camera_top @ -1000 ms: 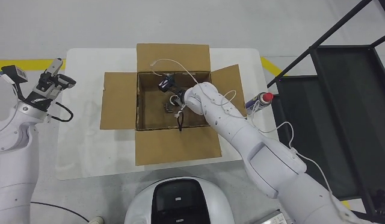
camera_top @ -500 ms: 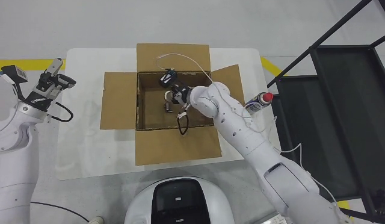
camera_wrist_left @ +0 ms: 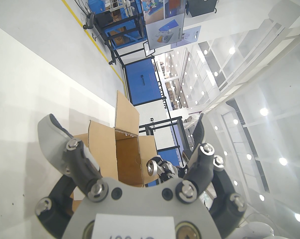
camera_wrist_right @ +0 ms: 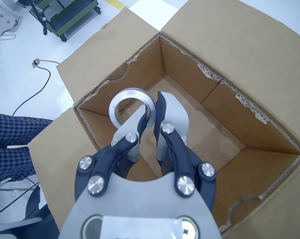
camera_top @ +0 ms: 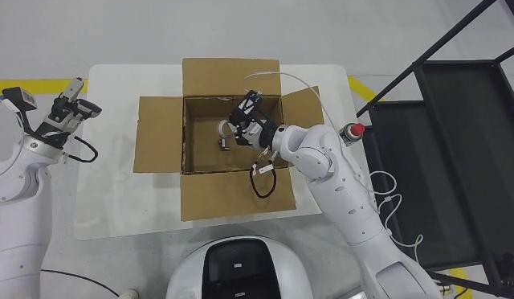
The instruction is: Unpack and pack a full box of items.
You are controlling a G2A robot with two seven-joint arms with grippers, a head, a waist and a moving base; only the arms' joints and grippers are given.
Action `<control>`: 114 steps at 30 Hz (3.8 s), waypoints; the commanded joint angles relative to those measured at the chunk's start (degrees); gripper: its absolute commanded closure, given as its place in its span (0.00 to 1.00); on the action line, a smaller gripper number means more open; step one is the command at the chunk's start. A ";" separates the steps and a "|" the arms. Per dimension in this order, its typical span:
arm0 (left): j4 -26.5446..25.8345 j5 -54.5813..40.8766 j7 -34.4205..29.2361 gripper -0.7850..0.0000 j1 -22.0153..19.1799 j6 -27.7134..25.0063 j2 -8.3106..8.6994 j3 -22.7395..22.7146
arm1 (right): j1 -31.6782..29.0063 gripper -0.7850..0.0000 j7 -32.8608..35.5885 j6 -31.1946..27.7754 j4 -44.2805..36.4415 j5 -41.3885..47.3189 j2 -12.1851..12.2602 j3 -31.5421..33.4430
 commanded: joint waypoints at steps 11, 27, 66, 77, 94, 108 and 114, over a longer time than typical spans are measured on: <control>0.00 0.00 0.00 0.00 0.00 0.00 0.00 0.00 | 0.03 1.00 0.04 0.06 0.03 -0.07 -0.01 -0.03; 0.00 0.00 0.00 0.00 0.00 0.00 0.00 0.00 | 0.03 1.00 0.04 0.06 0.03 -0.07 -0.01 -0.03; 0.00 0.00 0.00 0.00 0.00 0.00 0.00 0.00 | -30.52 1.00 6.12 -13.96 -24.38 13.98 6.04 29.45; 0.00 0.00 0.00 0.00 0.00 0.00 0.00 0.00 | -30.52 1.00 6.12 -13.96 -24.38 13.98 6.04 29.45; 0.00 0.00 0.00 0.00 0.00 0.00 0.00 0.00 | -43.79 1.00 4.32 -21.52 -22.73 23.81 8.36 49.41; 0.00 0.00 0.00 0.00 0.00 0.00 0.00 0.00 | -36.47 1.00 -4.46 -12.75 -5.57 -2.38 8.99 38.87; 0.00 0.00 0.00 0.00 0.00 0.00 0.00 0.00 | -31.08 1.00 -9.14 -5.90 4.27 -9.76 9.12 35.24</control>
